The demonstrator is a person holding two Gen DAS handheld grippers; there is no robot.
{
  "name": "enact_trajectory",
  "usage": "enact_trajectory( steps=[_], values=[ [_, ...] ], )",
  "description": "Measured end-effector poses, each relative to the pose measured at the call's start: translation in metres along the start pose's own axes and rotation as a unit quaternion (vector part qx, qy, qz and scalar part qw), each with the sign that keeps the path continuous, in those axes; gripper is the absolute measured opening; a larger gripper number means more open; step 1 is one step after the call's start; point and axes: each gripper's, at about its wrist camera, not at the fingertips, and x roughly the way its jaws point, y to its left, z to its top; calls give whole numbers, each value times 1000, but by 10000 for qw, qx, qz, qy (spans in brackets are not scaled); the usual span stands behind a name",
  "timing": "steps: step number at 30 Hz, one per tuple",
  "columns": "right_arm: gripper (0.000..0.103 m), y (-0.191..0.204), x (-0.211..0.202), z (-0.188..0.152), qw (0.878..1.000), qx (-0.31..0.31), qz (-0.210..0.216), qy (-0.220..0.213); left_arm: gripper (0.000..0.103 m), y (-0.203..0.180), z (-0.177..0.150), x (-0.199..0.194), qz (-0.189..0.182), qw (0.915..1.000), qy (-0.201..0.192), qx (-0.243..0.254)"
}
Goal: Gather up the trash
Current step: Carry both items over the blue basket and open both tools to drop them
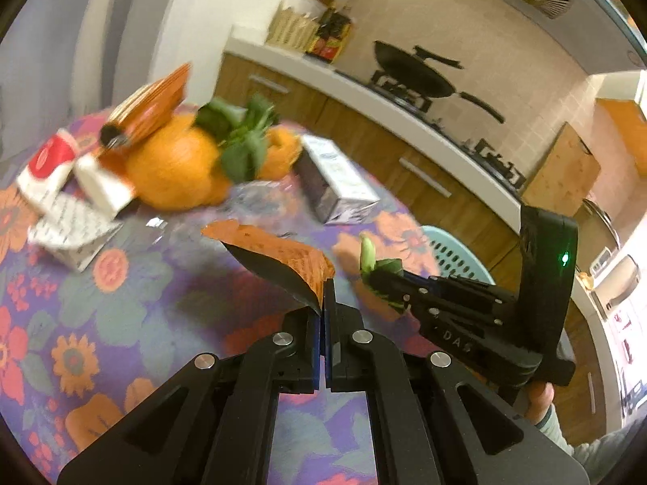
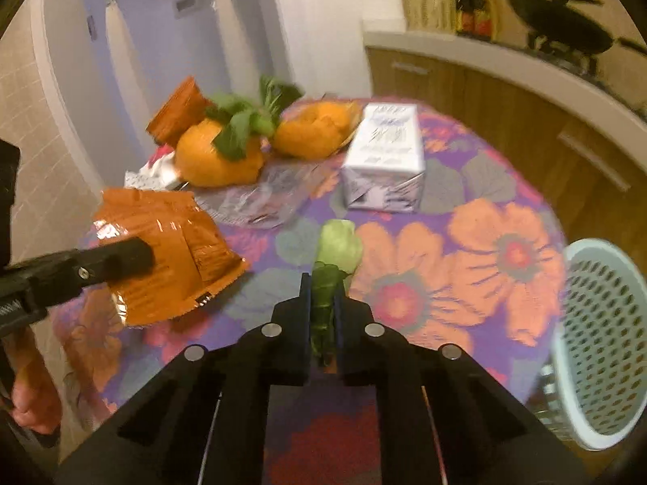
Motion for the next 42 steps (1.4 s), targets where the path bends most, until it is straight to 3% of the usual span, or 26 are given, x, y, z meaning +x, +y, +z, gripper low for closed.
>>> enact_trajectory(
  steps=[6,13,22,31,36,39,41,42],
  values=[
    [6,-36,-44,5,9980,354,-194,-487,0,-51,22,6,-177,9981,-175,563],
    [6,-116,-89,-5,9875,1013,-895,-812,0,-126,44,51,-520,9924,-50,1113],
    [6,-209,-107,-33,9682,1879,-1509,-669,0,-202,54,133,-948,9838,380,1473],
    [7,-275,-83,-56,9477,2703,-1688,-167,0,-228,48,203,-1056,9789,965,1460],
    [9,-290,-79,-63,9413,2891,-1741,-88,1,-236,41,228,-1012,9758,1143,1568],
    [19,-294,-75,-68,9379,2999,-1741,8,5,-238,39,240,-1025,9738,1310,1549],
    [29,-297,-73,-69,9370,3041,-1720,9,25,-237,36,245,-962,9733,1368,1574],
    [41,-297,-74,-70,9361,3052,-1748,-14,28,-236,36,247,-931,9735,1373,1576]
  ],
)
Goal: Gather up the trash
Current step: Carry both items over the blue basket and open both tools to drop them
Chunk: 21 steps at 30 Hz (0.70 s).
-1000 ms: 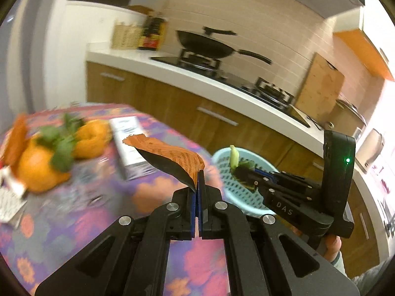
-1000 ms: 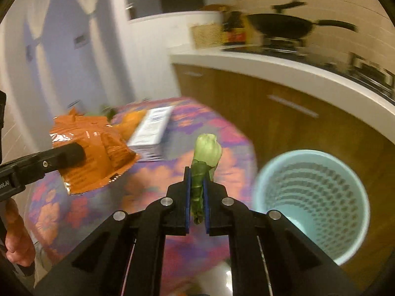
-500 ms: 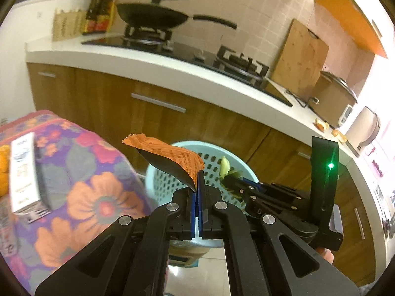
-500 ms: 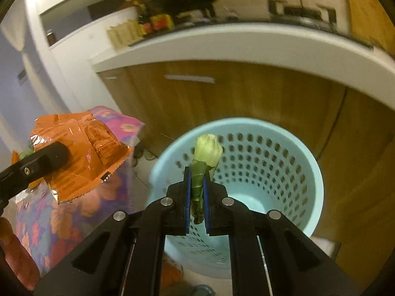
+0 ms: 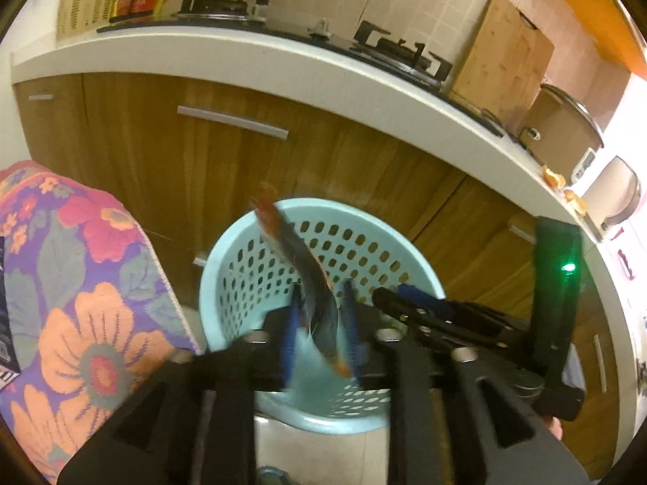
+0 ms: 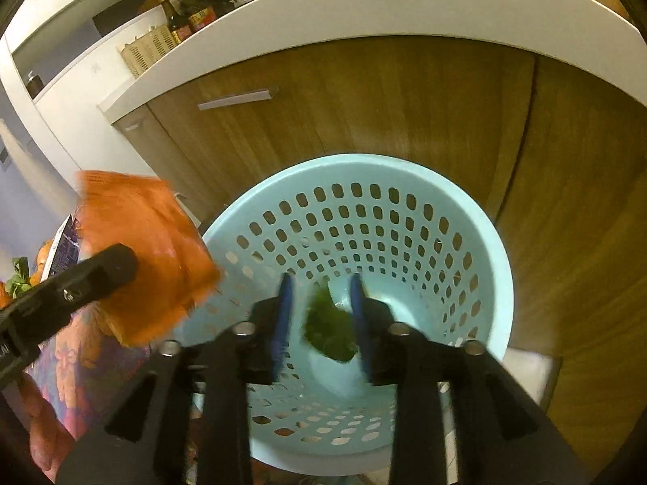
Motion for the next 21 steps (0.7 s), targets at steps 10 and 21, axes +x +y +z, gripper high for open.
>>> enact_trajectory(
  steps=[10,21],
  values=[
    [52,10,-30,-3,9996,-41,14,-291,34,11,-9,-25,-52,9997,-216,-93],
    [52,96,-69,-6,9916,-795,641,-789,42,33,-30,-123,364,9939,-1030,-130]
  ],
)
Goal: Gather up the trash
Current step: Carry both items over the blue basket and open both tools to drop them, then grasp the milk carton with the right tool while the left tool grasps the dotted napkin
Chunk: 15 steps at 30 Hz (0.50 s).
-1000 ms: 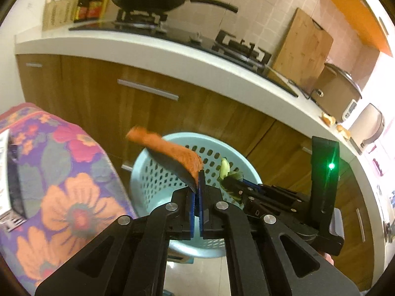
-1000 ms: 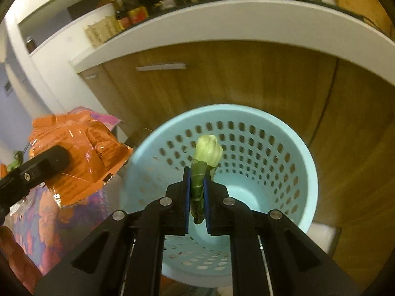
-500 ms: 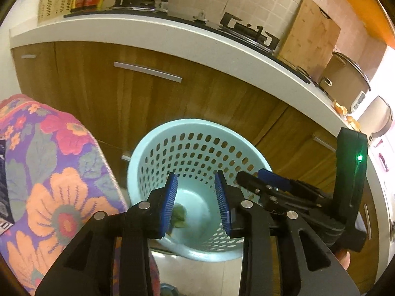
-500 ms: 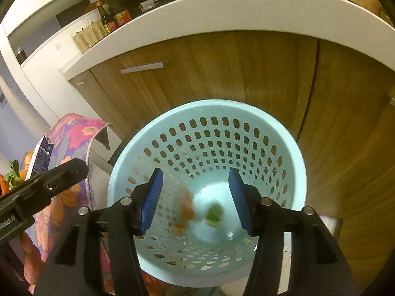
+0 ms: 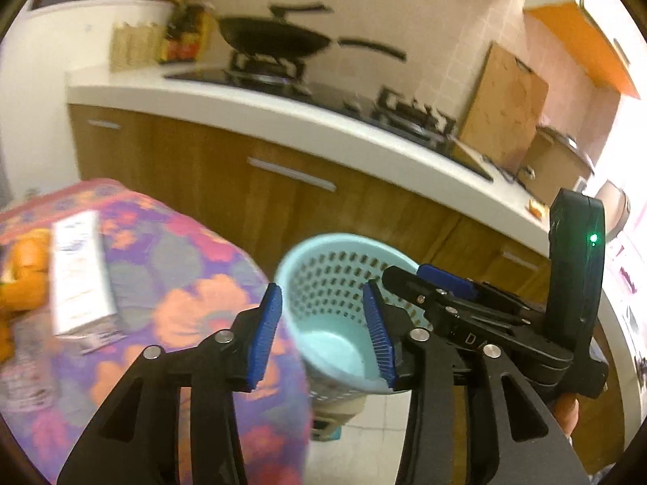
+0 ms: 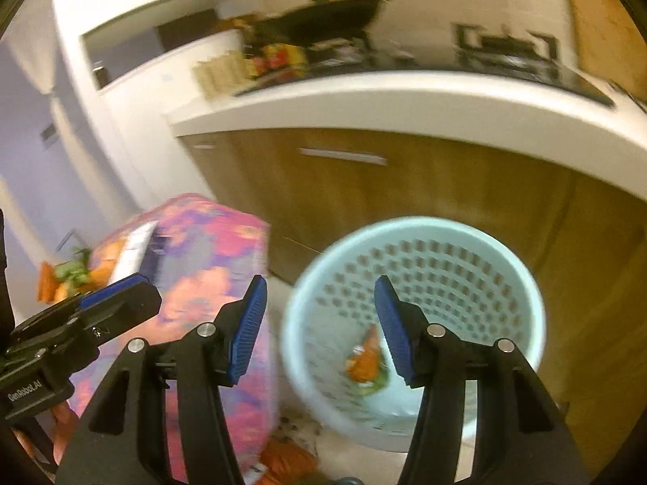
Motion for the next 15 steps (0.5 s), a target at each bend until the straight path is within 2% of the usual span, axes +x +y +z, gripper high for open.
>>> enact_trajectory(
  steps=[5,8,11,15],
  values=[
    [52,64,5,-2,9979,-425,474,-95,46,43,-3,-61,516,9970,-456,-353],
    [52,99,15,-7,9954,-656,693,-107,46,77,-12,-102,972,9904,-726,-661],
    [52,135,29,-12,9921,-916,853,-68,49,115,-24,-142,1496,9788,-967,-1014],
    [52,165,47,-13,9893,-1087,967,-60,50,166,-45,-189,2110,9573,-1220,-1556]
  ],
)
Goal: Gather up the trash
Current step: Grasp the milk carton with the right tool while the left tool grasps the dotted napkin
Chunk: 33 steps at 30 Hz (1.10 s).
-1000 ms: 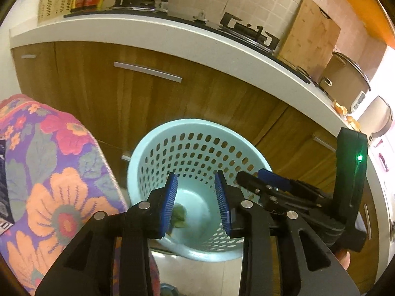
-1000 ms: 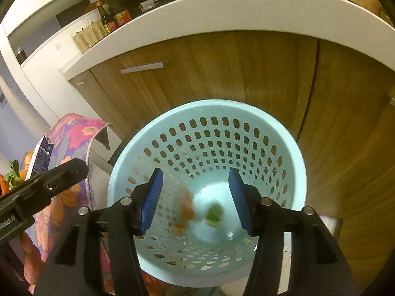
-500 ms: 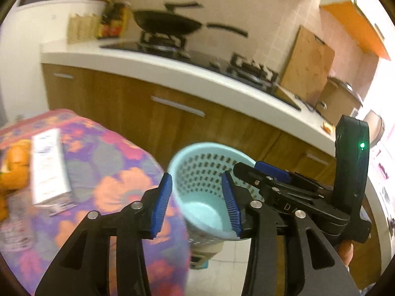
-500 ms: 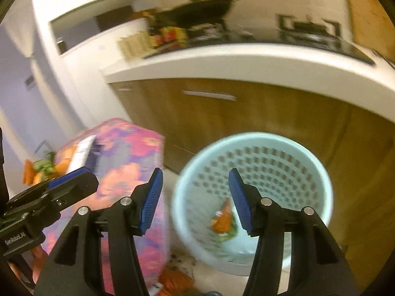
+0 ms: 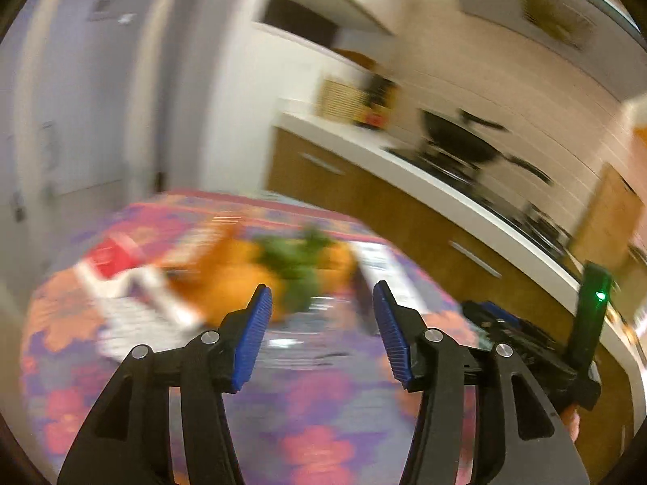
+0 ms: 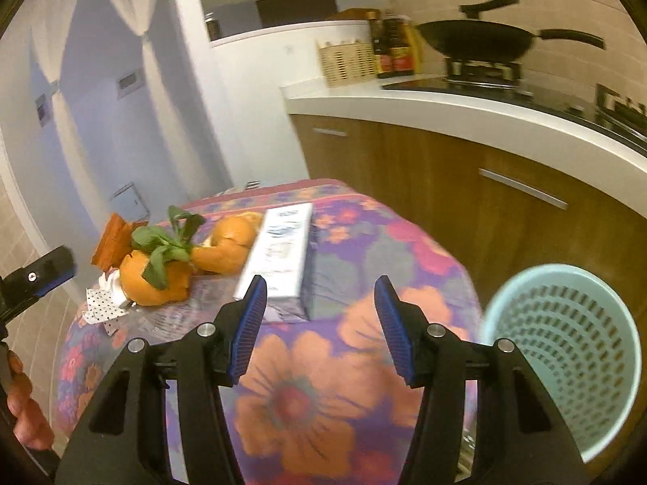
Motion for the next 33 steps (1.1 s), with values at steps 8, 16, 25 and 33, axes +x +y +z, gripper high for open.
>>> enact_trajectory(
  steps=[8,16,25,33],
  values=[
    [68,44,47,7,9991,-363,-182,125,50,97,-4,-2,739,9908,18,-1136],
    [77,50,73,7,9951,-531,-685,476,51,128,-27,31,612,9802,489,-1821],
    [77,51,98,7,9894,-590,-816,1043,47,133,-37,42,676,9780,588,-1883],
    [71,50,108,6,9862,-589,-897,1263,17,138,-43,40,510,9752,638,-2059]
  ],
)
